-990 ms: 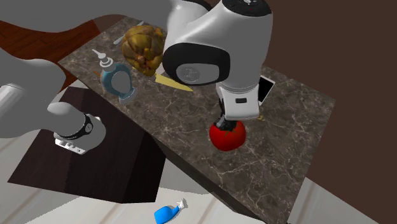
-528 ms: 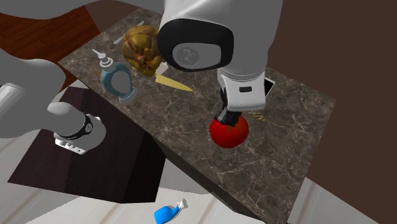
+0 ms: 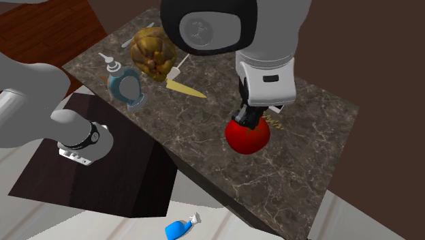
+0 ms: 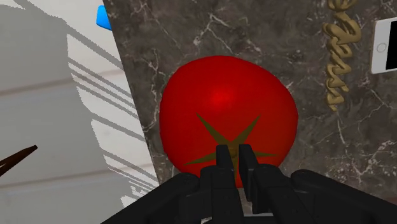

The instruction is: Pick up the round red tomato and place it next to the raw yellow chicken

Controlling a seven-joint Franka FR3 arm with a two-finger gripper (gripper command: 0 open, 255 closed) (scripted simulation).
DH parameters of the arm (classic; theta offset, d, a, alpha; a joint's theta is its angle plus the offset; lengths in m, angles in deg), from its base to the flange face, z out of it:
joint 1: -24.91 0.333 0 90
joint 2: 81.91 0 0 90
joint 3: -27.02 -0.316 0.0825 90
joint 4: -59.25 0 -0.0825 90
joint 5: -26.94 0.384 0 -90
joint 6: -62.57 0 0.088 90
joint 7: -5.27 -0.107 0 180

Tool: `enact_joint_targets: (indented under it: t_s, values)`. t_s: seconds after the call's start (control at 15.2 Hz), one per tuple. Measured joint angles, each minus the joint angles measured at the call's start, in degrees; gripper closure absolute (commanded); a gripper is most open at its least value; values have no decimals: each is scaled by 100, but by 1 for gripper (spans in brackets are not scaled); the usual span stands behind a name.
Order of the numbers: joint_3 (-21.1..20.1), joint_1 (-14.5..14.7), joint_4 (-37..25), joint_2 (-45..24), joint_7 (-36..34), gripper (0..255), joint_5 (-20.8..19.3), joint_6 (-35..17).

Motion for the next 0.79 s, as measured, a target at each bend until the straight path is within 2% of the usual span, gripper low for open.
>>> enact_joint_targets:
  t_s: [0.79]
  values:
    - [-18, 23, -956, -19, 84, 255, 28, 935]
